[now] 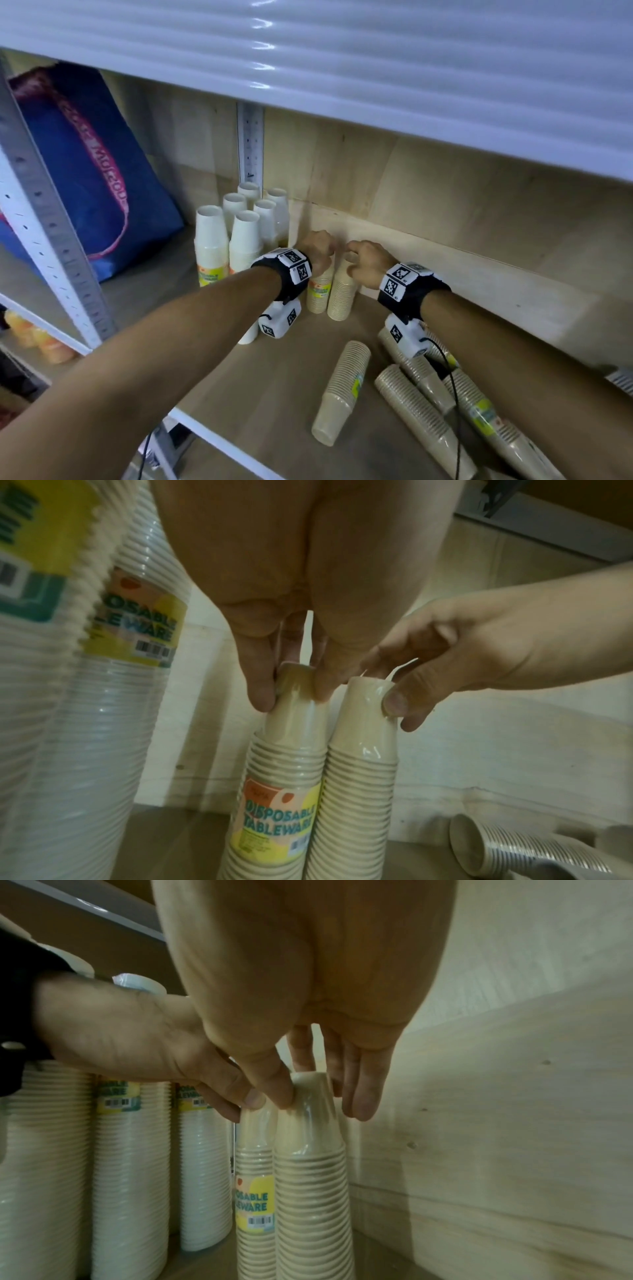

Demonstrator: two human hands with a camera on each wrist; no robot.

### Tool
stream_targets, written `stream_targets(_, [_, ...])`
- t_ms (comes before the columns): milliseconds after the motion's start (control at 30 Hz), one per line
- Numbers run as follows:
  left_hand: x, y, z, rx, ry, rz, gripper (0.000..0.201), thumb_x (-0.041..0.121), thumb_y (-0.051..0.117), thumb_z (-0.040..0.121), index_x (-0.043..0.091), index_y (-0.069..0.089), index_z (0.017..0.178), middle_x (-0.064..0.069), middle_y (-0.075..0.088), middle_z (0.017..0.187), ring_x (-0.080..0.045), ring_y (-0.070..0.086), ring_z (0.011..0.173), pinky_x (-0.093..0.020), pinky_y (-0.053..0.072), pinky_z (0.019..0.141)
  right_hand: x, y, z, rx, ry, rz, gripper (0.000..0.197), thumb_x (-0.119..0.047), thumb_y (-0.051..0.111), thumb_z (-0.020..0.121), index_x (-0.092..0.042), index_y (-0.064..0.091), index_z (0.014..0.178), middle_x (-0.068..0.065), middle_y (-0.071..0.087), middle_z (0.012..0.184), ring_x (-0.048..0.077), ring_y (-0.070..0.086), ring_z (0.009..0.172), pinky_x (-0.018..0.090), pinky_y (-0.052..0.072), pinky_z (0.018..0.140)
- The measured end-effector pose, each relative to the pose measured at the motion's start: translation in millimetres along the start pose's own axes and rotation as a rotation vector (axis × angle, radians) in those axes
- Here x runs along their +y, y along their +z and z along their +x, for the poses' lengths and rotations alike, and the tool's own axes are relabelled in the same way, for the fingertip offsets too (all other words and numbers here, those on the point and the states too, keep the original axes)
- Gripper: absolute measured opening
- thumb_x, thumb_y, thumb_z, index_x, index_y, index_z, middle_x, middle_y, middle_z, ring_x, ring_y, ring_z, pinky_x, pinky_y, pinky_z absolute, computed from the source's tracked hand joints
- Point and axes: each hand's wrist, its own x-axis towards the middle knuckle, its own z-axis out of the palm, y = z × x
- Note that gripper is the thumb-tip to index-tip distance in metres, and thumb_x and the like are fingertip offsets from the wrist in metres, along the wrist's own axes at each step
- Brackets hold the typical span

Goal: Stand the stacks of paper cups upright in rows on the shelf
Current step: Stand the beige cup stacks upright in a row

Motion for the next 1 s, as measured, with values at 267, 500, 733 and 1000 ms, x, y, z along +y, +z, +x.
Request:
stream_targets(267, [-2.7,-0.4,0.3,-0.028,-0.016,-0.001,0.010,-0.002,0.053,0.086,0.006,0.058,0.083,-0.004,0.063,0.090,-0.024,0.061,0.089,-0.029,0.046,0.069,1.5,-0.8,8.0,0.009,0.015,-0.013,0.033,-0.019,0.067,0.085,-0.011,0.062,0.117,0.002,0.065,0.121,0.021,0.062,0.108,0.027,0.049,0.087])
stream_targets(500, [-3.5,-0.8,-1.8,-0.036,-0.036,-0.041,0.015,-0.002,0.052,0.085,0.010,0.059,0.086,-0.002,0.061,0.095,-0.024,0.060,0.095,-0.030,0.049,0.074,-1.7,-2.4,4.9,0.026,0.023,-0.176,0.052,-0.040,0.067,0.083,-0.014,0.054,0.126,0.003,0.061,0.121,0.026,0.060,0.105,0.030,0.046,0.076])
stream_targets(733, [-1.6,-1.4,-3.7,-0.058,-0.038,-0.082,0.024,-0.005,0.049,0.086,0.014,0.061,0.095,-0.002,0.060,0.092,-0.021,0.058,0.090,-0.026,0.043,0.070,-2.4,-2.4,10.3,-0.048,-0.041,-0.118,0.042,-0.005,0.061,0.084,-0.013,0.060,0.125,0.002,0.064,0.122,0.024,0.060,0.114,0.030,0.050,0.089])
stream_targets(1000, [-1.0,-1.7,-4.5,-0.033,-0.072,-0.077,0.017,-0.003,0.051,0.087,0.003,0.064,0.096,-0.007,0.065,0.097,-0.026,0.062,0.093,-0.030,0.050,0.072,-5.4,3.6,18.2,0.021,0.024,-0.134,0.024,-0.028,0.065,0.085,-0.008,0.064,0.098,0.007,0.066,0.101,0.028,0.064,0.093,0.036,0.054,0.079])
